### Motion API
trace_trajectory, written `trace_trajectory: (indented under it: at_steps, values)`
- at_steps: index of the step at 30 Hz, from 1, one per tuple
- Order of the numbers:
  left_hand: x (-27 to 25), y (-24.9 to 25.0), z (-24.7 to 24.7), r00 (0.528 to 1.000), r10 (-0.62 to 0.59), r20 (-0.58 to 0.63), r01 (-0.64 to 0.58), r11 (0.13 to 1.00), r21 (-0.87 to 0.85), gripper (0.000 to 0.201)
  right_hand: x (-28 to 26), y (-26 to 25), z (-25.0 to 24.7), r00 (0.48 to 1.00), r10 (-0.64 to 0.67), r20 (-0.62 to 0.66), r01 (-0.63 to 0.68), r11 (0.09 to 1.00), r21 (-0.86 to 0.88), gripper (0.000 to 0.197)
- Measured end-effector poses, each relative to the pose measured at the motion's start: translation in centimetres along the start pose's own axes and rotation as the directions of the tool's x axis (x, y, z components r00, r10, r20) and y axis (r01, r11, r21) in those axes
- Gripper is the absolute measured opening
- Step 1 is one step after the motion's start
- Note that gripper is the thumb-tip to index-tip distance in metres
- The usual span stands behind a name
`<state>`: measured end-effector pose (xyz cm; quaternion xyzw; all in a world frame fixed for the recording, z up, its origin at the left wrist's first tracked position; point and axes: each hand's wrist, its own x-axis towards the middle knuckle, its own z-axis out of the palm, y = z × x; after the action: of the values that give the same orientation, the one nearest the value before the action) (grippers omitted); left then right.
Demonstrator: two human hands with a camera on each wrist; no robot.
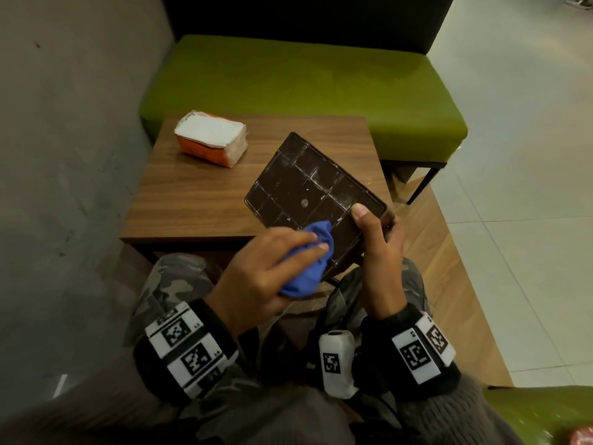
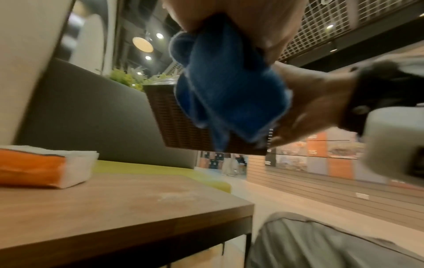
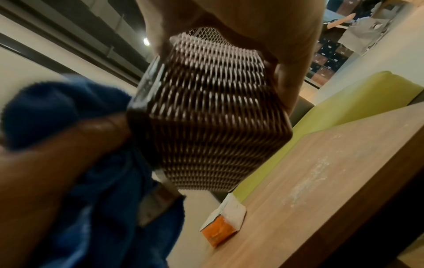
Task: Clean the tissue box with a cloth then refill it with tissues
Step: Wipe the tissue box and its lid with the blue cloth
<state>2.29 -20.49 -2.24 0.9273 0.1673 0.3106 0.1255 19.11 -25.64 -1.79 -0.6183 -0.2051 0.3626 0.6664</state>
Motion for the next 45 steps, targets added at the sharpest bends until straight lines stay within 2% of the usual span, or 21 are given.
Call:
trace_trajectory:
  at_steps: [2, 4, 5, 7, 9, 10, 12, 13, 14, 17, 19, 21, 24, 27, 29, 33, 36, 38, 40, 41, 45]
  values:
    - [0.3, -2.1, -0.3, 0.964, -0.259, -0.059, 0.257, 0.966, -0.039, 0.040, 0.1, 0.1, -0.3, 1.000, -0.016, 0.006, 0.016, 1.000, -0.002, 0.085]
    - [0.7, -4.3, -1.2, 0.792, -0.588, -0.162, 0.568, 0.808, -0.153, 0.031, 0.1, 0.3, -0.8, 1.000, -0.008, -0.001, 0.008, 1.000, -0.010, 0.084]
    - [0.9, -5.1, -2.0, 0.745, -0.635, -0.205, 0.607, 0.773, -0.186, 0.023, 0.1, 0.4, -0.9, 1.000, 0.006, 0.006, -0.006, 1.000, -0.012, 0.084]
    - [1.5, -5.5, -3.8, 0.748, -0.609, -0.265, 0.562, 0.793, -0.237, 0.011, 0.3, 0.5, -1.2, 0.998, 0.060, 0.037, -0.060, 0.998, 0.000, 0.086]
    - [2.0, -5.5, -5.3, 0.742, -0.654, -0.145, 0.594, 0.742, -0.310, 0.035, 0.4, 0.3, -1.3, 0.986, 0.137, 0.091, -0.139, 0.990, 0.006, 0.088]
    - [2.8, -5.2, -5.4, 0.697, -0.717, -0.022, 0.647, 0.641, -0.413, 0.053, 0.5, 0.2, -1.4, 0.979, 0.167, 0.119, -0.168, 0.986, -0.007, 0.088]
    - [2.9, -6.0, -5.1, 0.478, -0.876, 0.061, 0.733, 0.360, -0.577, 0.069, 0.6, -0.2, -1.7, 0.963, 0.194, 0.188, -0.189, 0.981, -0.043, 0.074]
    - [2.2, -6.5, -5.1, 0.298, -0.951, -0.079, 0.716, 0.277, -0.641, 0.067, 0.5, -0.5, -1.8, 0.950, 0.197, 0.242, -0.189, 0.980, -0.056, 0.061]
    - [2.0, -6.4, -5.2, 0.204, -0.965, -0.166, 0.684, 0.262, -0.681, 0.066, 0.5, -0.9, -1.8, 0.934, 0.198, 0.297, -0.187, 0.980, -0.066, 0.050]
    - [0.9, -4.8, -5.8, 0.439, -0.771, 0.461, 0.754, 0.037, -0.656, 0.055, 0.7, -1.8, -1.9, 0.904, 0.194, 0.382, -0.179, 0.981, -0.073, 0.033]
    - [0.3, -3.6, -6.3, 0.455, -0.575, 0.680, 0.740, -0.180, -0.648, 0.040, 0.9, -2.4, -1.7, 0.901, 0.155, 0.406, -0.124, 0.987, -0.102, 0.031]
    - [0.5, -3.5, -4.9, 0.493, -0.438, 0.752, 0.706, -0.303, -0.640, 0.057, 1.3, -2.3, -2.1, 0.901, 0.127, 0.416, -0.083, 0.989, -0.122, 0.049]
    - [0.2, -3.7, -3.3, 0.481, -0.537, 0.693, 0.561, -0.419, -0.714, 0.069, 1.1, -1.3, -2.8, 0.879, 0.073, 0.472, -0.064, 0.997, -0.035, 0.083]
    - [0.3, -3.7, -1.6, 0.492, -0.596, 0.634, 0.473, -0.429, -0.770, 0.079, 0.3, 0.4, -2.0, 0.867, 0.187, 0.462, -0.193, 0.981, -0.034, 0.142]
    - [0.7, -3.0, -0.7, 0.490, -0.556, 0.672, 0.491, -0.460, -0.739, 0.083, -0.2, 1.3, -0.7, 0.860, 0.227, 0.457, -0.246, 0.969, -0.018, 0.135]
    - [0.5, -2.6, 1.0, 0.489, -0.581, 0.651, 0.613, -0.302, -0.730, 0.088, 0.1, 1.6, 0.4, 0.909, 0.249, 0.333, -0.308, 0.941, 0.137, 0.079]
    - [0.2, -3.2, 0.8, 0.514, -0.613, 0.600, 0.695, -0.113, -0.711, 0.111, 0.7, 1.5, -0.1, 0.941, 0.246, 0.231, -0.276, 0.955, 0.106, 0.086]
    - [0.1, -4.1, 0.1, 0.464, -0.716, 0.522, 0.749, 0.003, -0.662, 0.122, 1.3, 1.4, -0.8, 0.973, 0.186, 0.140, -0.191, 0.981, 0.024, 0.094]
    - [-0.1, -5.5, -1.1, 0.386, -0.820, 0.422, 0.704, -0.034, -0.710, 0.114, 1.7, 1.0, -1.7, 0.983, 0.148, 0.108, -0.147, 0.989, -0.017, 0.094]
    - [-0.2, -6.2, -1.8, 0.390, -0.843, 0.371, 0.632, -0.048, -0.774, 0.111, 1.8, 1.0, -2.0, 0.984, 0.144, 0.109, -0.142, 0.989, -0.026, 0.095]
    - [1.7, -6.4, -3.9, 0.594, -0.787, 0.169, 0.342, 0.056, -0.938, 0.103, 1.5, 1.5, -1.9, 0.975, 0.173, 0.136, -0.161, 0.982, -0.099, 0.093]
